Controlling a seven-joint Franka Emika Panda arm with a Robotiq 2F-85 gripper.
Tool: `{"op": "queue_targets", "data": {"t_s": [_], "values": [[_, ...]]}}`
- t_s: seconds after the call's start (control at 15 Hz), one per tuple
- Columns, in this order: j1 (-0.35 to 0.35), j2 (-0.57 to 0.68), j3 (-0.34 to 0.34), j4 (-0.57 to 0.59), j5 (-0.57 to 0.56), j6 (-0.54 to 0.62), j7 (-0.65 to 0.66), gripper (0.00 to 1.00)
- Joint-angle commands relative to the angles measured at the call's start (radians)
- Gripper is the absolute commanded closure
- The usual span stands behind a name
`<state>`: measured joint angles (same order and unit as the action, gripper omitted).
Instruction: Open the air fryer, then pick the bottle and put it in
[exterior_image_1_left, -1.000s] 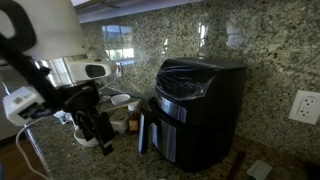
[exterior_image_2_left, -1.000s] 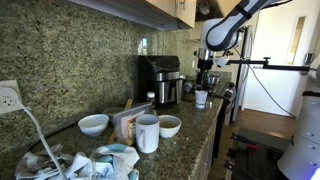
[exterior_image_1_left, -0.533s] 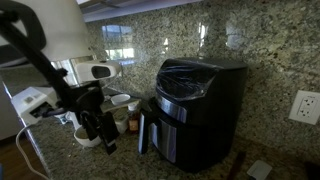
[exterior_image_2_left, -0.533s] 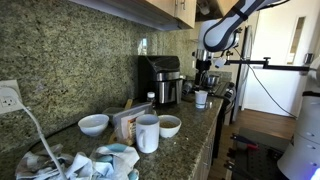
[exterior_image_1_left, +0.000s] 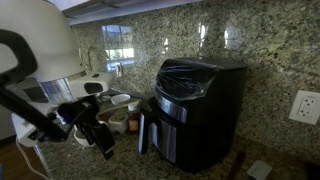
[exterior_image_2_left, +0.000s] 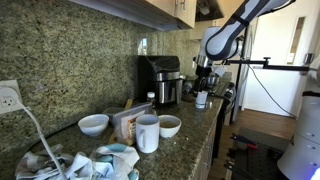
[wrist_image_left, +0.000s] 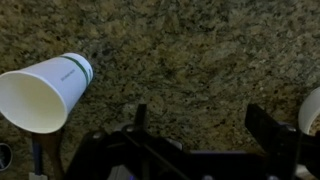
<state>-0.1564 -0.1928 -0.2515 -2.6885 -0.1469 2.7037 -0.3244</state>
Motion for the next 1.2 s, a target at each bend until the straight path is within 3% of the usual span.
{"op": "queue_targets", "data": {"t_s": [0.0, 0.13, 0.27, 0.47, 0.53, 0.6, 0.87, 0.93, 1.13], "values": [[0.032, 0.052, -0.013, -0.073, 0.095, 0.230, -0.068, 0.00], [0.089, 0.100, -0.034, -0.111, 0.182, 0.400, -0.129, 0.00], [0.191, 0.162, -0.059, -0.097, 0.329, 0.514, -0.197, 0.00], [0.241, 0.187, -0.038, -0.096, 0.365, 0.615, -0.153, 0.00], [0.241, 0.203, -0.034, -0.096, 0.343, 0.653, -0.118, 0.00], [0.159, 0.229, 0.031, -0.094, 0.252, 0.698, -0.033, 0.00], [0.119, 0.351, 0.024, -0.067, 0.185, 0.851, 0.055, 0.00], [0.092, 0.314, 0.026, -0.030, 0.197, 0.771, 0.027, 0.00], [0.065, 0.363, 0.004, 0.037, 0.199, 0.766, 0.034, 0.00]]}}
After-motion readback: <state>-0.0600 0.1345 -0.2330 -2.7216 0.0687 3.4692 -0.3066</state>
